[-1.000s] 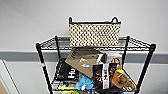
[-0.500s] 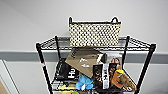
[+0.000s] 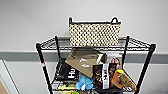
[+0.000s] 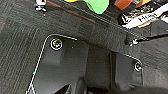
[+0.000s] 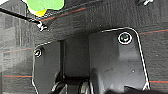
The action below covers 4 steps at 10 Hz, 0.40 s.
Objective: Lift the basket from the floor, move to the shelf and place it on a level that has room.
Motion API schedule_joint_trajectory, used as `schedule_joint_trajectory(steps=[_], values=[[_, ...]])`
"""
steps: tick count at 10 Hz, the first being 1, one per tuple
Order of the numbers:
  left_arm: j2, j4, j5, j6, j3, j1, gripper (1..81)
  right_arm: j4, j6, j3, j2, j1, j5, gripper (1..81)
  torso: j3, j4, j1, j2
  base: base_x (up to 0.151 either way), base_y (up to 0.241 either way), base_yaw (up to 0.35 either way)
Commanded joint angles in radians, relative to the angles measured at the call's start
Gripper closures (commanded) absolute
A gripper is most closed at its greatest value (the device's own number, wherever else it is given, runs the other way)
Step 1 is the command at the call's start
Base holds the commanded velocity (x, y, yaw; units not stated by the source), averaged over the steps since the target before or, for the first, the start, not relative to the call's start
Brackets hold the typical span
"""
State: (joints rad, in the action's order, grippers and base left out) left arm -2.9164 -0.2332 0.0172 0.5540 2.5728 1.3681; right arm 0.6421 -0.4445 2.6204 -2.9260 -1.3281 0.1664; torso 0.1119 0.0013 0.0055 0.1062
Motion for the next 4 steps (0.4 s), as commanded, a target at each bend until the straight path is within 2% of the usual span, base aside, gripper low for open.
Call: schedule_joint_trajectory(steps=[1, 4], values=[[-0.009, -0.012, -0.051, -0.002, 0.018, -0.06, 1.0, -0.039, -0.003, 0.018, -0.031, 0.04, 0.021, 1.0, 0.0, 0.0, 0.0, 0.0, 0.0, 0.0, 0.0], [-0.083, -0.012, -0.074, -0.003, 0.11, -0.042, 1.0, -0.068, -0.003, 0.07, -0.075, -0.003, -0.014, 1.0, 0.0, 0.0, -0.001, 0.0, 0.0, 0.0, 0.0]])
